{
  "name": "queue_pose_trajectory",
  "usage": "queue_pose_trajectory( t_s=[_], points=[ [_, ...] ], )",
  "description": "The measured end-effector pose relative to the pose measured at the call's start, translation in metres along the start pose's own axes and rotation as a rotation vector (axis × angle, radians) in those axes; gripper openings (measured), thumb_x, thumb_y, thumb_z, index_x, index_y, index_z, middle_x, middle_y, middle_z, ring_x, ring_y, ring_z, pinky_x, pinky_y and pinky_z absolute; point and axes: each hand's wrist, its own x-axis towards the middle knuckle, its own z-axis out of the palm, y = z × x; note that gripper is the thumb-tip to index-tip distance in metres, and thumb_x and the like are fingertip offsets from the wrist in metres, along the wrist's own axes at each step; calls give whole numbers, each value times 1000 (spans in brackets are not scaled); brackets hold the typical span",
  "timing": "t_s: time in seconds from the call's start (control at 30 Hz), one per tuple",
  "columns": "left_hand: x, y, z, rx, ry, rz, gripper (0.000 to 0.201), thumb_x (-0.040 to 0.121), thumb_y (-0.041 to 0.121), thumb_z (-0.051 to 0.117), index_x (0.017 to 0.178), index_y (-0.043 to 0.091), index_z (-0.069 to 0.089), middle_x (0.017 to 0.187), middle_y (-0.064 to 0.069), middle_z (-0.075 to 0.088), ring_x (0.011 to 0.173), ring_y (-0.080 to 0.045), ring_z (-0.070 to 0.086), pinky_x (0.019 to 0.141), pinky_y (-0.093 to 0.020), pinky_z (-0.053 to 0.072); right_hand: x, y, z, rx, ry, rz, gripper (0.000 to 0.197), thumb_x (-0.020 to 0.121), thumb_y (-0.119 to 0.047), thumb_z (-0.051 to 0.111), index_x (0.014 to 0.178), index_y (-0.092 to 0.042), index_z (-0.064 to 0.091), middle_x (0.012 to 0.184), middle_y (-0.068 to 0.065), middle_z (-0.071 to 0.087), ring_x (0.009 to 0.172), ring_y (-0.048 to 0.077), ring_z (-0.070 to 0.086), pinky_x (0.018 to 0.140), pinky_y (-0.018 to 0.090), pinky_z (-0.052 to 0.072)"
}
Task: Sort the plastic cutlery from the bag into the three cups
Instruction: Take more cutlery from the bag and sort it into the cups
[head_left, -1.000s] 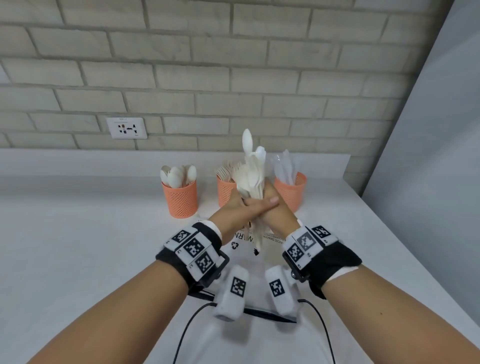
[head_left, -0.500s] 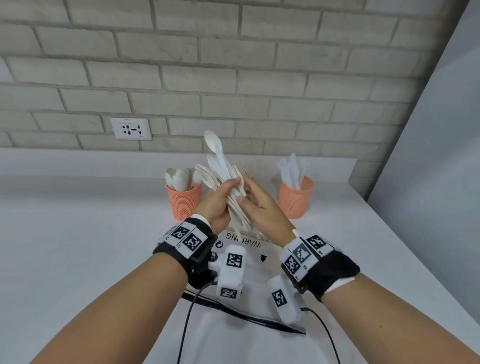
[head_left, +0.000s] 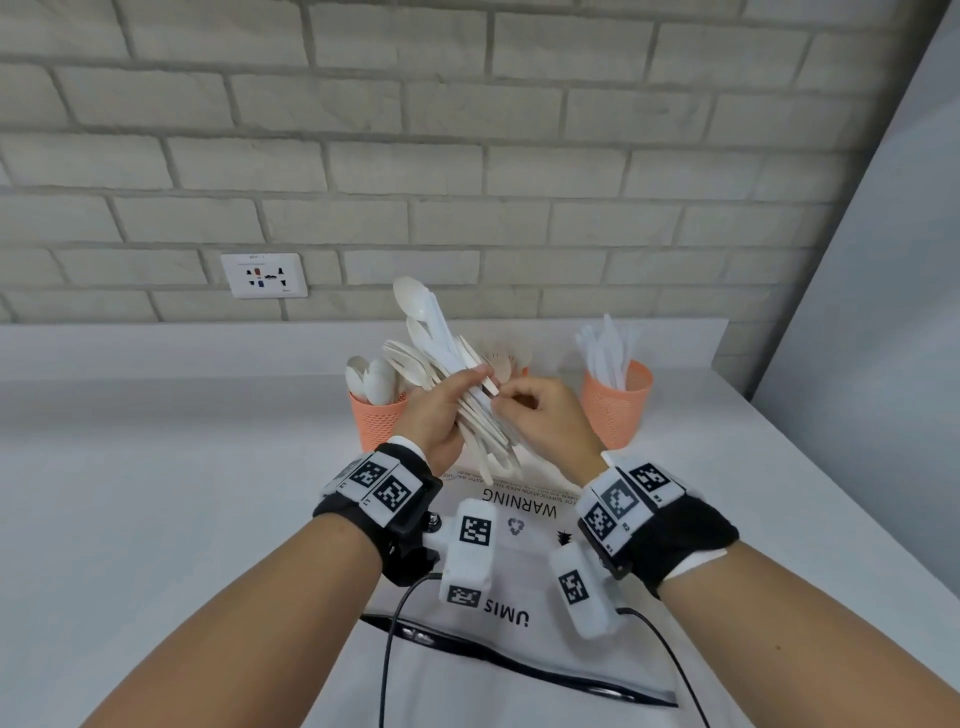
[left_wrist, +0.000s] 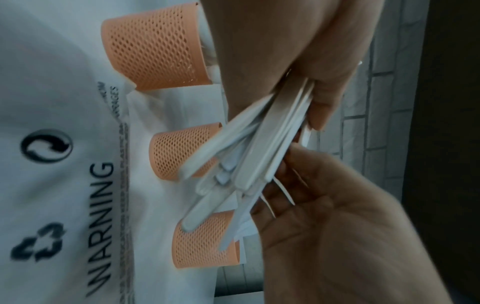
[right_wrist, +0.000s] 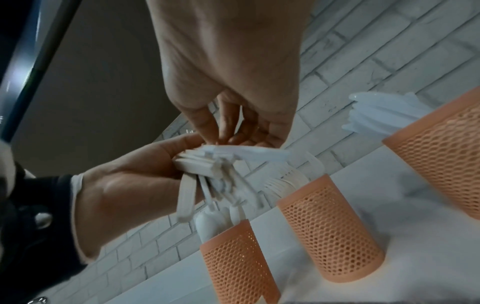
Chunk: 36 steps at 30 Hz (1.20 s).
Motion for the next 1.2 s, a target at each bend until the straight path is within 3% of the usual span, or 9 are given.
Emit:
queue_pose_trajectory(
  t_s=[0.2, 0.37, 0.5, 0.57, 0.7, 0.8, 0.9, 1.13, 1.2],
  points=[
    [8, 10, -10, 70, -67, -39, 7, 87, 3, 55, 85, 1, 61, 80, -13, 60, 68, -19, 65, 62, -27, 58, 9, -12, 8, -109, -30, -51, 25, 87, -16, 62, 69, 2, 61, 55, -2, 47, 49, 6, 39, 53, 15, 34],
    [10, 10, -17, 50, -95, -51, 7, 88, 4, 55, 82, 3, 59, 65, -4, 63, 58, -11, 64, 59, -23, 56, 13, -9, 5, -79, 91, -47, 19, 90, -11, 57, 76, 2, 60, 67, 20, 60, 58, 26, 56, 59, 39, 51],
    [12, 8, -22, 75, -52, -48, 6, 86, 1, 57, 82, 3, 61, 57, 1, 64, 54, -7, 61, 61, -19, 55, 7, -7, -5, -134, 214, -152, 26, 90, -9, 54, 66, -19, 54, 64, -4, 56, 59, 14, 54, 55, 23, 45],
    [12, 6, -22, 90, -18, -49, 4, 84, -1, 58, 84, 1, 62, 62, -2, 65, 56, -8, 63, 65, -21, 55, 6, -3, -9, -191, 288, -238, 21, 90, -8, 53, 70, -12, 56, 65, -6, 52, 59, 8, 48, 56, 17, 36],
    [12, 4, -13, 164, 15, -23, 9, 80, -3, 63, 88, 2, 63, 69, -5, 66, 65, -13, 63, 70, -23, 55, 10, 9, -18, -132, 402, -262, 20, 91, -9, 52, 72, -6, 54, 64, 0, 51, 63, 26, 53, 59, 38, 45],
    [14, 3, -8, 243, 87, -37, 11, 80, -5, 62, 81, 6, 60, 59, -1, 63, 56, -12, 60, 57, -22, 54, 12, 16, -26, -70, 393, -238, 21, 91, -10, 50, 70, -11, 51, 61, -3, 49, 64, 33, 56, 60, 44, 50],
    [21, 2, -15, 208, 159, -84, 6, 82, -1, 62, 82, 4, 59, 65, -5, 60, 61, -14, 58, 60, -23, 53, 20, 27, -38, 12, 461, -128, 24, 90, -20, 47, 70, -7, 48, 61, 4, 48, 61, 39, 53, 58, 49, 50],
    [13, 0, 16, -33, -87, -26, 24, 93, 4, 44, 80, 3, 65, 70, -7, 68, 70, -16, 69, 68, -27, 59, 6, 36, -26, 92, -26, 109, 23, 97, -16, 44, 77, -14, 56, 72, 1, 58, 63, 12, 53, 58, 20, 44],
    [12, -1, 19, -89, -114, -46, 23, 95, 8, 42, 95, 0, 63, 81, -11, 68, 74, -16, 71, 70, -28, 59, 6, 38, -24, 112, -109, 200, 23, 98, -17, 43, 81, -16, 58, 72, -3, 60, 61, 8, 54, 54, 18, 44]
  ],
)
